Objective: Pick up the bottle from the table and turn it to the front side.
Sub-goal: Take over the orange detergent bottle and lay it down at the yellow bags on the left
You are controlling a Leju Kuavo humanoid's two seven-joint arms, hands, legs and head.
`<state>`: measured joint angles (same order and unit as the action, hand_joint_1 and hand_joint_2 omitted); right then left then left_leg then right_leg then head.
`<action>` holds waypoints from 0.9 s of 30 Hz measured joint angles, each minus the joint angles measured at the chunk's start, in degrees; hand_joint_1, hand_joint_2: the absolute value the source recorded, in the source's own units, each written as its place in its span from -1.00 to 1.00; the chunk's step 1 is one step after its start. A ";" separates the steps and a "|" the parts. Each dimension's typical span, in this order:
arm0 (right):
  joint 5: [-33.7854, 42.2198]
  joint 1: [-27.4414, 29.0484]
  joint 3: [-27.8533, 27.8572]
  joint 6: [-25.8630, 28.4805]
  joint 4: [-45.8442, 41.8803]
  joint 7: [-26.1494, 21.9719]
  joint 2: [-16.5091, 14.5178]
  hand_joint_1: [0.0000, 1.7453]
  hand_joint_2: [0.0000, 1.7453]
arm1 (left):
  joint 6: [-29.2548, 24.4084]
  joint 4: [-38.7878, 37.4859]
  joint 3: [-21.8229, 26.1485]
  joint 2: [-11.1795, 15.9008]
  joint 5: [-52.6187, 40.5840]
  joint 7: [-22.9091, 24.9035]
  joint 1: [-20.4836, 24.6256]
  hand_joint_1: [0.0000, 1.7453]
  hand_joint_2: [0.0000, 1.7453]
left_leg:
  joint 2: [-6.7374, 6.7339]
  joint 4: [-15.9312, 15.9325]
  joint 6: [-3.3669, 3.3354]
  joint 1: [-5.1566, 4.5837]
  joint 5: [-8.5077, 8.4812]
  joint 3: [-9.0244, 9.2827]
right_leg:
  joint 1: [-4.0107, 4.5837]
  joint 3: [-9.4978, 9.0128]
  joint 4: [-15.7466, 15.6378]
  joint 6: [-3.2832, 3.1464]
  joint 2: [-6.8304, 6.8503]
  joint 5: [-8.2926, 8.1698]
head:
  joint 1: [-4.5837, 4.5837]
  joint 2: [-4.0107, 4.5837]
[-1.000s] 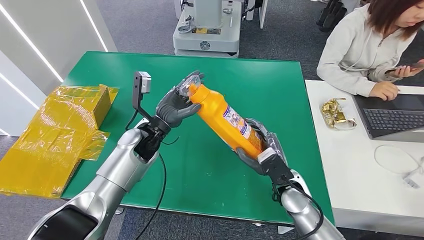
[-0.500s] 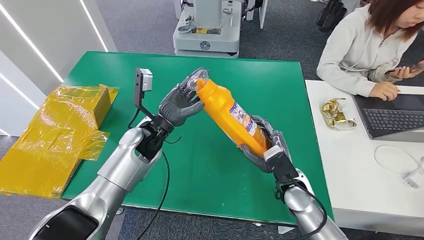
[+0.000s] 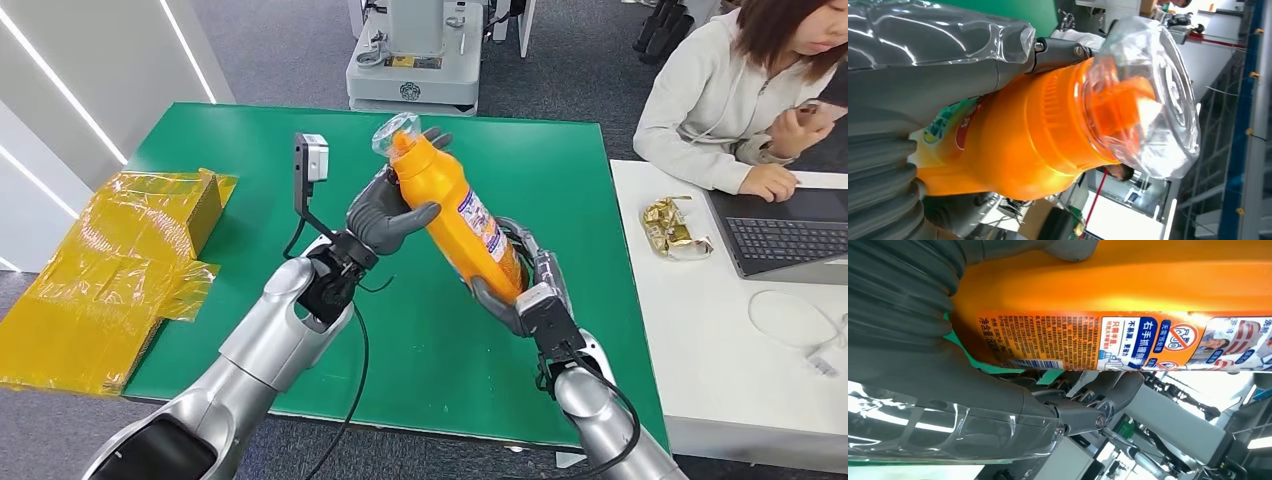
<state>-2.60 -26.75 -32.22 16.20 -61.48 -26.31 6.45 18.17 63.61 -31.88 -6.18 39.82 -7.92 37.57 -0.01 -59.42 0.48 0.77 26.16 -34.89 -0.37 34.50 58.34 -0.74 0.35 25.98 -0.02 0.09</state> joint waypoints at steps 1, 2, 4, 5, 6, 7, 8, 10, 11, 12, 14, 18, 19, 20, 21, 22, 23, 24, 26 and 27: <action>-0.14 0.00 0.00 0.01 -0.06 0.18 -0.34 1.00 1.00 | -0.17 0.15 -0.02 -0.17 -0.02 0.08 0.04 -1.00 1.00 | 0.00 0.00 0.00 0.00 0.00 0.00 | 0.00 0.00 0.00 0.00 0.00 0.00 | 0.00 0.00; -0.27 -0.01 0.00 -0.01 -0.12 0.34 -0.64 1.00 1.00 | -0.38 0.24 -0.04 -0.32 -0.04 0.14 0.10 -1.00 1.00 | 0.00 0.00 0.00 0.00 0.00 0.00 | 0.00 0.00 0.00 0.00 0.00 0.00 | 0.00 0.00; -0.57 -0.05 0.00 -0.12 -0.18 0.61 -1.16 1.00 1.00 | -0.80 0.30 -0.17 -0.55 -0.11 0.19 0.26 -1.00 1.00 | 0.00 0.00 0.00 0.00 0.00 0.00 | 0.00 0.00 0.00 0.00 0.00 0.00 | 0.00 0.00; -0.81 -0.08 0.00 -0.21 -0.19 0.80 -1.41 1.00 1.00 | -1.15 0.30 -0.26 -0.64 -0.34 0.09 0.37 -1.00 1.00 | 0.00 0.01 0.00 0.00 0.00 0.00 | 0.00 0.00 0.00 0.00 0.00 0.00 | 0.01 0.00; -1.11 -0.12 0.01 -0.30 -0.19 1.00 -1.65 1.00 1.00 | -1.59 0.30 -0.35 -0.73 -0.76 -0.16 0.48 -0.94 1.00 | 0.00 0.00 0.00 0.00 0.00 0.00 | 0.00 0.00 0.00 0.00 0.00 0.00 | 0.01 0.00; -1.43 -0.15 0.01 -0.40 -0.18 1.19 -1.87 1.00 1.00 | -2.09 0.29 -0.43 -0.79 -1.32 -0.52 0.60 -0.47 1.00 | 0.00 0.00 0.00 0.00 0.00 0.00 | 0.00 0.00 0.00 0.00 0.00 0.00 | 0.01 0.00; -1.78 -0.19 0.02 -0.50 -0.15 1.35 -2.10 1.00 1.00 | -2.64 0.29 -0.51 -0.85 -2.05 -1.02 0.73 0.03 1.00 | 0.00 0.00 0.00 0.00 0.00 0.00 | 0.00 0.00 0.00 0.00 0.00 0.00 | 0.01 0.00; -2.31 -0.24 0.05 -0.67 -0.04 1.49 -2.52 1.00 1.00 | -3.56 0.21 -0.66 -0.99 -3.32 -1.87 0.93 0.97 1.00 | -0.01 0.00 0.00 0.00 0.00 0.00 | 0.00 0.00 0.00 0.00 0.00 0.00 | 0.00 0.00; -2.49 -0.26 0.09 -0.73 0.08 1.50 -2.70 1.00 1.00 | -3.91 0.11 -0.74 -1.08 -3.80 -2.16 1.03 1.00 1.00 | 0.00 0.00 0.00 0.00 0.00 0.00 | 0.00 0.00 0.00 0.00 0.00 0.00 | 0.00 0.00; -2.60 -0.28 0.14 -0.79 0.22 1.48 -2.83 1.00 1.00 | -4.08 -0.09 -0.81 -1.19 -4.10 -2.36 1.15 1.00 1.00 | 0.00 0.00 0.00 0.00 0.00 0.00 | 0.00 0.00 -0.01 0.00 0.01 0.00 | 0.00 0.00; -2.70 -0.32 0.30 -0.93 0.62 1.40 -2.97 1.00 1.00 | -3.89 -0.80 -0.93 -1.35 -4.34 -2.62 1.48 1.00 1.00 | 0.00 0.00 0.00 -0.01 0.00 -0.01 | 0.00 0.00 -0.01 0.00 0.01 0.00 | 0.00 0.00; -2.91 -0.40 0.81 -1.26 1.56 1.06 -3.04 1.00 1.00 | -3.01 -2.86 -1.03 -1.65 -4.35 -2.93 2.11 1.00 1.00 | -0.01 0.00 0.00 -0.01 0.00 0.00 | -0.01 0.00 -0.01 0.00 0.00 0.00 | 0.01 0.00; -2.97 -0.42 0.89 -1.28 1.78 1.04 -3.07 1.00 1.00 | -2.94 -3.28 -1.03 -1.70 -4.35 -2.96 2.24 1.00 1.00 | -0.01 0.00 0.00 -0.01 0.00 0.00 | -0.01 0.00 -0.01 0.00 0.00 0.00 | 0.01 0.00; -3.04 -0.44 0.94 -1.28 1.97 1.02 -3.11 1.00 1.00 | -2.89 -3.60 -1.04 -1.74 -4.35 -2.98 2.36 1.00 1.00 | -0.01 0.00 0.00 -0.01 0.00 0.00 | 0.00 0.01 -0.01 0.00 0.00 0.00 | 0.00 0.00; -3.12 -0.47 0.99 -1.27 2.16 1.00 -3.16 1.00 1.00 | -2.85 -3.90 -1.04 -1.76 -4.35 -3.01 2.47 1.00 1.00 | -0.01 0.00 0.00 -0.01 0.00 0.00 | 0.00 0.01 -0.01 0.00 0.00 0.00 | 0.00 0.00; -3.22 -0.50 1.04 -1.27 2.34 0.99 -3.21 1.00 1.00 | -2.81 -4.19 -1.04 -1.78 -4.35 -3.07 2.57 1.00 1.00 | -0.01 0.00 0.00 -0.01 0.00 0.00 | 0.00 0.01 -0.01 0.00 0.00 0.00 | 0.00 0.00; -3.31 -0.53 1.08 -1.27 2.51 0.96 -3.25 0.95 1.00 | -2.78 -4.44 -1.04 -1.78 -4.35 -3.16 2.66 1.00 1.00 | -0.01 0.00 0.00 -0.01 0.00 0.00 | 0.00 0.01 0.00 0.00 0.00 0.00 | 0.00 0.00; -3.36 -0.54 1.12 -1.27 2.67 0.93 -3.27 0.54 1.00 | -2.75 -4.73 -1.04 -1.78 -4.36 -3.25 2.72 1.00 1.00 | -0.01 0.00 0.00 -0.01 0.00 0.00 | 0.00 0.01 0.00 0.00 0.00 0.00 | 0.00 0.00; -3.40 -0.55 1.19 -1.24 2.97 0.84 -3.28 -0.37 1.00 | -2.68 -5.22 -1.04 -1.78 -4.45 -3.39 2.79 1.00 1.00 | -0.01 0.00 0.00 0.00 0.00 0.00 | 0.00 0.02 0.00 0.00 -0.01 0.00 | 0.00 0.00; -3.41 -0.54 1.21 -1.22 3.10 0.74 -3.28 -0.82 1.00 | -2.64 -5.47 -1.04 -1.78 -4.61 -3.45 2.84 1.00 1.00 | -0.01 0.00 0.00 0.00 0.00 0.00 | 0.00 0.02 0.00 0.00 -0.01 0.00 | 0.01 0.00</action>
<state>-6.01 -27.30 -31.01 14.98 -58.38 -25.57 3.17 15.53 58.14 -32.92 -7.96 35.22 -11.37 40.41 -0.02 -59.42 0.48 0.76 26.16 -34.89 -0.37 34.52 58.34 -0.74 0.34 25.98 -0.02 0.09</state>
